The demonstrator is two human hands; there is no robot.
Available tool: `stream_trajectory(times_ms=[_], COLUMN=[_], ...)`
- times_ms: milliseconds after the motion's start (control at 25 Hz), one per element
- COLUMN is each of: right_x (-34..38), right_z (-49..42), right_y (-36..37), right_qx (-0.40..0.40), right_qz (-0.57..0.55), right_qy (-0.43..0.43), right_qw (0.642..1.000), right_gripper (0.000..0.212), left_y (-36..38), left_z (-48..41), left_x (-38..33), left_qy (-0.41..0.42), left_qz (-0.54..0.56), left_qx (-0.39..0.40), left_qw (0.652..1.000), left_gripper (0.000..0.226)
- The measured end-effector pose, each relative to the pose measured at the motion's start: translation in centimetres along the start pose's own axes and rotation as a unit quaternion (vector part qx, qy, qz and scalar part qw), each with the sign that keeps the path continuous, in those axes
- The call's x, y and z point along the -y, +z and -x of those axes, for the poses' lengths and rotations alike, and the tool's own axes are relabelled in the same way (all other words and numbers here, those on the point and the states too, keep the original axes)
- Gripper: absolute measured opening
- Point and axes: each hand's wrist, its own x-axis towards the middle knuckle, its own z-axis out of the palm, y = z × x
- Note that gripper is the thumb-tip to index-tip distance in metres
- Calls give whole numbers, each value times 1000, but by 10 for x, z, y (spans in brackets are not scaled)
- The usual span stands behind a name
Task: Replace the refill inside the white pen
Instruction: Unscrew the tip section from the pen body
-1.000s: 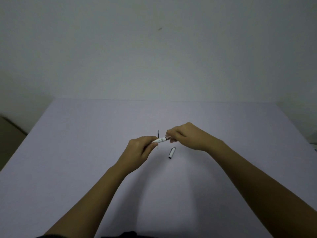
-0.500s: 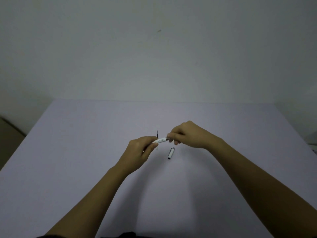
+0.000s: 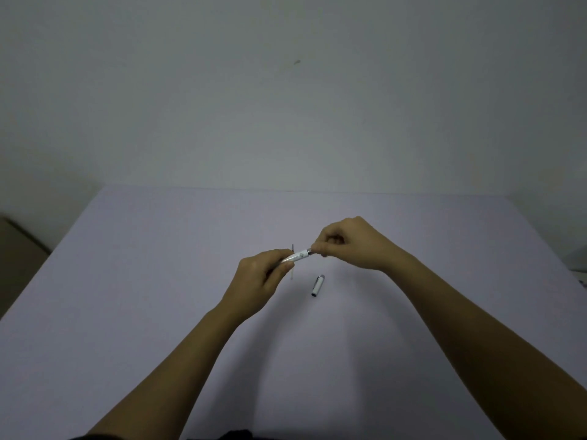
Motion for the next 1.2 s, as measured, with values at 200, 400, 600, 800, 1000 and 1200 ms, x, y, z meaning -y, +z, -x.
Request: stream_trajectory(times_ms=[200, 400, 600, 800, 1000, 1200], right_x=[1, 5, 8, 8, 9, 7], right_z=[3, 2, 5, 2, 5, 5], right_y=[-1, 0, -2, -2, -2, 10], right_qx=[-11, 7, -24, -11, -23, -29], right_qz=[-61, 16, -55, -13, -143, -314], right_qy=[-22, -1, -35, 21, -22, -20], right_qw=[998, 1000, 998, 1000, 989, 949], right_gripper=[21, 19, 17, 24, 8, 22], left_y=[1, 1, 1, 0, 3, 5], left_z=[1, 2, 0, 2, 2, 3], left_x=[-1, -1, -3, -3, -6, -14], left_qy=[-4, 2, -11, -14, -56, -92], left_qz=[14, 7, 41, 40, 89, 157], left_qx=[-12, -6, -30, -30, -29, 8], left_qw=[1000, 1000, 999, 999, 994, 983], left_gripper=[20, 18, 23, 19, 17, 14])
